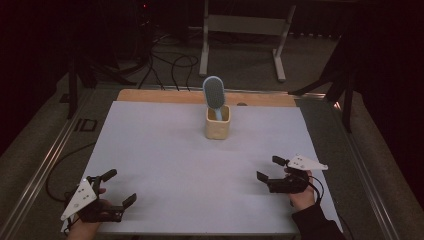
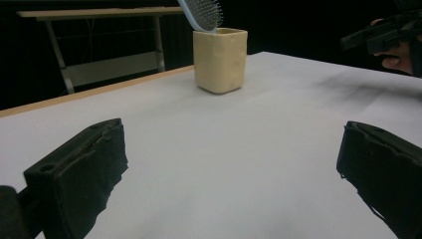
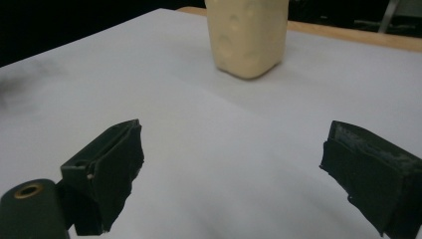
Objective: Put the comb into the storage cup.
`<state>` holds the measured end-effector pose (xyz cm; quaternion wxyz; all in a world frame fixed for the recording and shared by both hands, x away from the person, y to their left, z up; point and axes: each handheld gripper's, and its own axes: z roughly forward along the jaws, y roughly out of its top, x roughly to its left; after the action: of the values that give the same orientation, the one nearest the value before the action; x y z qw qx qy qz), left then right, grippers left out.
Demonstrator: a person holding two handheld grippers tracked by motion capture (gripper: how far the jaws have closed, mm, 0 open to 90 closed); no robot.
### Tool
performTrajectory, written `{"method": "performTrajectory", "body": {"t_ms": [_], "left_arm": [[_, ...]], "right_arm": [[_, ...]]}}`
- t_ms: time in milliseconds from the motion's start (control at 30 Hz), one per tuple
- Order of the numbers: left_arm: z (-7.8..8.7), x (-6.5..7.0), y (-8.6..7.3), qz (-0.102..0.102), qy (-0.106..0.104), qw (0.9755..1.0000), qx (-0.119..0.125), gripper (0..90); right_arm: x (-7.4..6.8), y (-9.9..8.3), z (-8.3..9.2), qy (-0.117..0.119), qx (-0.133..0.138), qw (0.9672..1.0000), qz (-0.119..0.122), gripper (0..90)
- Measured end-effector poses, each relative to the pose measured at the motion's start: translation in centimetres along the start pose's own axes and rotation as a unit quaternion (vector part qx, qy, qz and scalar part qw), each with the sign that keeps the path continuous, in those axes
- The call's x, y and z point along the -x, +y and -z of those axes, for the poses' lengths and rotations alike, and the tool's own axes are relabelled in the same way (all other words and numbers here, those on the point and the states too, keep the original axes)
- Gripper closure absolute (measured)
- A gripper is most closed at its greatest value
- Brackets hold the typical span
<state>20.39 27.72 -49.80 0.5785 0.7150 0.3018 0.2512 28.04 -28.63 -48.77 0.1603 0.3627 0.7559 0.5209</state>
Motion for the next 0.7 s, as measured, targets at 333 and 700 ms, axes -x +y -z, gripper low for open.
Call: {"method": "performTrajectory", "body": {"t_ms": [333, 700], "left_arm": [[0.0, 0.0, 0.0, 0.001, 0.001, 1.0000, -0.002, 0.0], [0.0, -0.1, -0.1, 0.001, 0.001, 1.0000, -0.003, 0.0]], "right_arm": [[-0.2, -1.9, 0.8, 0.020, -0.025, 0.9994, -0.007, 8.7], [-0.5, -2.8, 1.4, -0.003, -0.025, 0.9996, 0.010, 8.6]]}}
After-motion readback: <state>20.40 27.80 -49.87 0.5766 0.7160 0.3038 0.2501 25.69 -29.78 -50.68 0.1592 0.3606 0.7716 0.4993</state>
